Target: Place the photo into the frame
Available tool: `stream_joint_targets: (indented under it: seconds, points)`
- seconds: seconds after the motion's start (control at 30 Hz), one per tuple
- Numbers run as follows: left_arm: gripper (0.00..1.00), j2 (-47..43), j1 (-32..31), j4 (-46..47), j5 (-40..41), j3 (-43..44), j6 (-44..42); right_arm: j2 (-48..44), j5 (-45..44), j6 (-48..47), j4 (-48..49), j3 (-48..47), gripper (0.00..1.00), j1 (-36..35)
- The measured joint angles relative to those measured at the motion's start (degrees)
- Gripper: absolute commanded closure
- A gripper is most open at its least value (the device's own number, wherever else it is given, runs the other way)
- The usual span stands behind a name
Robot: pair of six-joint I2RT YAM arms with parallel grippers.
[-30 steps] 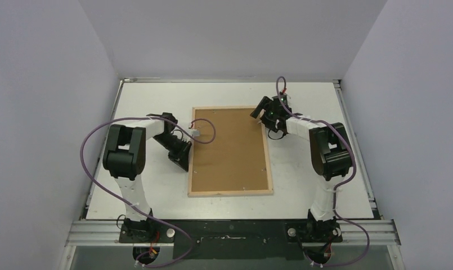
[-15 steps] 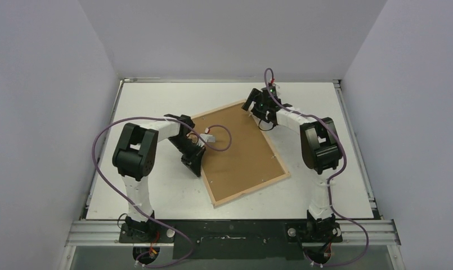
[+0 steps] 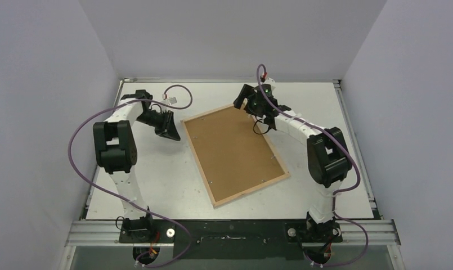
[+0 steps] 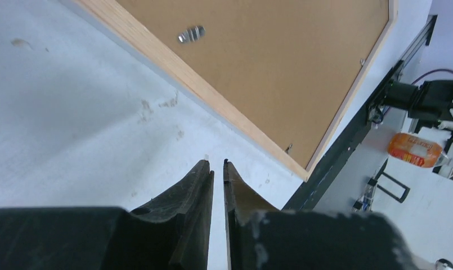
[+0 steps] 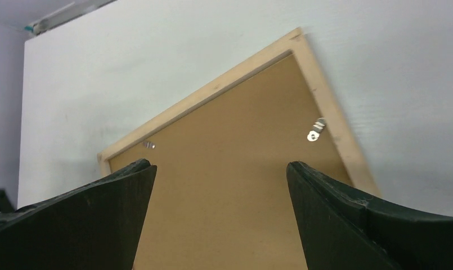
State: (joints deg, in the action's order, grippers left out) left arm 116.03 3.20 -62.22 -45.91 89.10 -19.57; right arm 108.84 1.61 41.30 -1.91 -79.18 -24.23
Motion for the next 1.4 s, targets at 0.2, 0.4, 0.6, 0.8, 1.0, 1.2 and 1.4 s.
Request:
stream_joint_targets:
  seconds: [0.2,0.4,0.6,0.8,1.0,1.2,1.4]
  points:
    - [0.73,9.62,-1.51,3.52,0.59,9.33,6.95,0.55,3.98,-3.43,1.86,-0.02,0.10,-6.45]
    - [0.65,18.47,-1.73,3.78,2.43,24.74,9.07,1.07,6.97,-5.38,2.34,-0.52,0.10,-11.82]
    - [0.61,21.05,-1.88,4.26,4.63,31.58,11.15,5.55,12.07,-7.50,3.21,-4.90,0.10,-14.75]
    - [0.62,24.94,-2.45,5.20,6.73,34.69,11.89,11.50,16.74,-9.62,3.52,-8.13,0.10,-15.52]
    - [0.66,28.22,-2.69,5.01,7.10,36.70,11.89,14.45,19.17,-11.72,3.45,-10.03,0.10,-16.37]
    - [0.72,28.22,-2.75,4.96,7.54,36.89,11.78,16.50,20.76,-13.75,3.34,-14.05,0.10,-17.59]
    - [0.74,27.12,-3.08,6.56,7.45,34.60,11.63,19.85,21.90,-14.88,3.50,-16.06,0.10,-18.47]
